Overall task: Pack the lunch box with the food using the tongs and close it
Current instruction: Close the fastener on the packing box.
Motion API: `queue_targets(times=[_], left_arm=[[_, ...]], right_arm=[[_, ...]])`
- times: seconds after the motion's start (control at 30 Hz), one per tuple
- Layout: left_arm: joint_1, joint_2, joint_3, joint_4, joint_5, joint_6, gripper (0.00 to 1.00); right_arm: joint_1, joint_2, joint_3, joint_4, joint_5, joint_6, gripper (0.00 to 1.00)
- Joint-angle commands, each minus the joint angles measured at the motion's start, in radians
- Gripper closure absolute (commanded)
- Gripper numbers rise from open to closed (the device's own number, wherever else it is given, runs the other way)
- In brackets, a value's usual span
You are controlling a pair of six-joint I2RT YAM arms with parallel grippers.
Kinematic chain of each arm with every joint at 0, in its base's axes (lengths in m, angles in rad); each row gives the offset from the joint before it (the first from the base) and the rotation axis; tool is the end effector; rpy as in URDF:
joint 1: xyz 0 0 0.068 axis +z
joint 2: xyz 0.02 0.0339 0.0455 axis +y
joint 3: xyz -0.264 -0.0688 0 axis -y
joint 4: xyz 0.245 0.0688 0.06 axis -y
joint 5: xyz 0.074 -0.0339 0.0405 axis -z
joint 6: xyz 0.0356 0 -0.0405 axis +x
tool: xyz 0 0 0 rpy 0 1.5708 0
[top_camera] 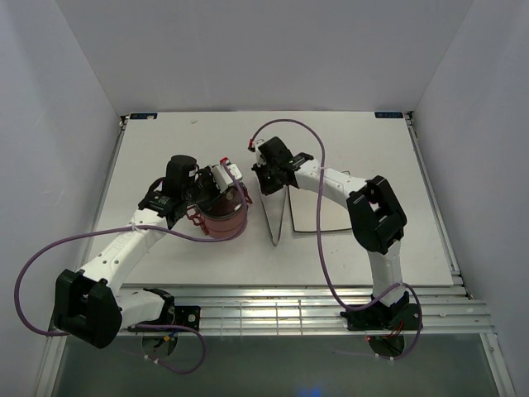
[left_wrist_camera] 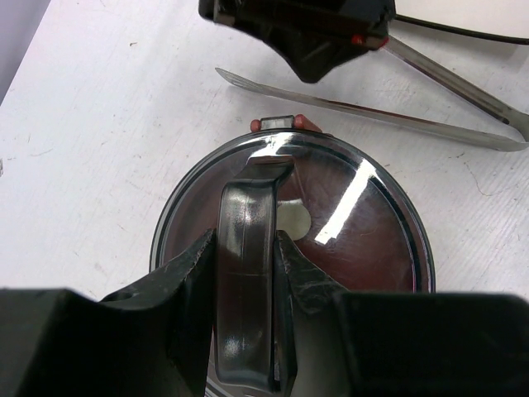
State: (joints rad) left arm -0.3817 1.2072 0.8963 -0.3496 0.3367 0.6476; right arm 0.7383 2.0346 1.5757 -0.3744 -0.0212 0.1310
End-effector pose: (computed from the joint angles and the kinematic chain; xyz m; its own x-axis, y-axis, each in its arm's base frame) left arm 0.2394 -0.1088 0.2764 -0.0959 0.6521 -0.7521 0.8170 0.4832 0.3147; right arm 0.3383 0.3088 0.2138 -0.6320 -0.3985 -0.6646 -0.6061 0.7887 0.1034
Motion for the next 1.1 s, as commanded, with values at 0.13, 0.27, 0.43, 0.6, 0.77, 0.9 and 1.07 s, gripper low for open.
queue_targets(times=[0.13, 0.27, 0.43, 0.6, 0.77, 0.9, 1.07], left_arm=[[0.003, 0.068, -0.076, -0.235, -0.053, 0.001, 1.0], [0.004, 0.077, -0.069, -0.233, -0.054, 0.003, 1.0], [0.004, 0.087, -0.065, -0.232, -0.05, 0.006, 1.0], [0.006, 0.084, -0.077, -0.229, -0.057, 0.015, 1.0], [0.006, 0.08, -0.083, -0.21, -0.062, 0.024, 1.0], [0.009, 0.078, -0.086, -0.207, -0.036, 0.023, 1.0], [0.007, 0.08, -0.091, -0.2, -0.031, 0.021, 1.0]], right_arm=[[0.05, 0.056, 0.133, -0.066, -0.041, -0.03, 0.92], [0.125, 0.108, 0.188, -0.107, -0.088, -0.037, 0.92], [0.162, 0.115, 0.163, -0.077, -0.255, -0.031, 0.92], [0.118, 0.047, 0.096, -0.002, -0.333, -0.002, 0.92], [0.076, -0.019, -0.087, 0.202, -0.544, 0.093, 0.92], [0.079, -0.034, -0.173, 0.302, -0.553, 0.162, 0.92], [0.079, -0.044, -0.27, 0.498, -0.606, 0.294, 0.92]])
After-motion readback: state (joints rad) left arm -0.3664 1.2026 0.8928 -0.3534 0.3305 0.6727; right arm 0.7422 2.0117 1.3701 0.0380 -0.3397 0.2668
